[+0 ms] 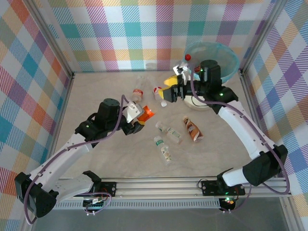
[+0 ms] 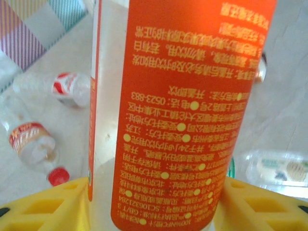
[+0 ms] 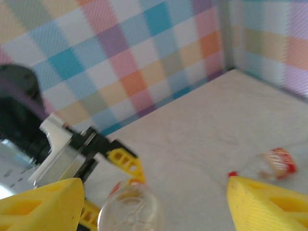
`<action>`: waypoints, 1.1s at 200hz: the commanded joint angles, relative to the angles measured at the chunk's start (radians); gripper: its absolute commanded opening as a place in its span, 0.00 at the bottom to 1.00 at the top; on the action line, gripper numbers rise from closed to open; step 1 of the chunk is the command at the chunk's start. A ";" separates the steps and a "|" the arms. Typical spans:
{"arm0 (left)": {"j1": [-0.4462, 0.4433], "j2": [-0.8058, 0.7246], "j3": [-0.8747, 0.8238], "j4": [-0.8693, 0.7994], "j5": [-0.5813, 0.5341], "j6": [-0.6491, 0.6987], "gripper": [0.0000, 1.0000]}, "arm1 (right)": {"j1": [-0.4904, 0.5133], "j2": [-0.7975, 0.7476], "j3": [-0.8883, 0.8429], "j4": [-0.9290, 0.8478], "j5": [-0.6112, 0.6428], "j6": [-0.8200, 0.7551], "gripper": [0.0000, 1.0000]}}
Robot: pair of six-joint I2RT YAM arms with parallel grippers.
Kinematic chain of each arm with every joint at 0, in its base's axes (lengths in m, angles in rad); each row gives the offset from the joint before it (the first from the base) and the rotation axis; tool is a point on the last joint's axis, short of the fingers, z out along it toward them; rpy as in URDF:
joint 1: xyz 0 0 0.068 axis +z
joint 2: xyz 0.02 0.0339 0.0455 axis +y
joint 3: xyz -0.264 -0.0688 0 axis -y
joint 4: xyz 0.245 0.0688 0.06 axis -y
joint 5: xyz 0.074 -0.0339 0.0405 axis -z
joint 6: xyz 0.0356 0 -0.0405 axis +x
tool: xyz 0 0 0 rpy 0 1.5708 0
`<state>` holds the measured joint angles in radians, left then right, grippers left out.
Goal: Put the plastic bottles in the bin
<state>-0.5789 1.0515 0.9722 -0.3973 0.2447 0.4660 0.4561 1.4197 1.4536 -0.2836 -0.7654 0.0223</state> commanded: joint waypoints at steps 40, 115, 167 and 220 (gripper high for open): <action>0.012 -0.002 0.068 0.110 0.099 -0.106 0.60 | 0.054 0.048 0.063 -0.084 -0.214 -0.111 0.80; 0.011 0.025 0.104 0.189 0.158 -0.171 0.60 | 0.097 0.090 0.123 -0.232 -0.195 -0.214 0.77; 0.009 0.050 0.164 0.091 0.163 -0.143 0.61 | 0.113 0.112 0.154 -0.250 -0.147 -0.220 0.55; 0.008 0.038 0.195 0.079 0.096 -0.146 0.80 | 0.113 0.106 0.176 -0.266 -0.110 -0.219 0.41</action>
<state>-0.5770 1.1004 1.1160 -0.3401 0.3836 0.3157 0.5571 1.5238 1.5879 -0.5068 -0.8810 -0.1806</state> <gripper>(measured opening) 0.705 0.581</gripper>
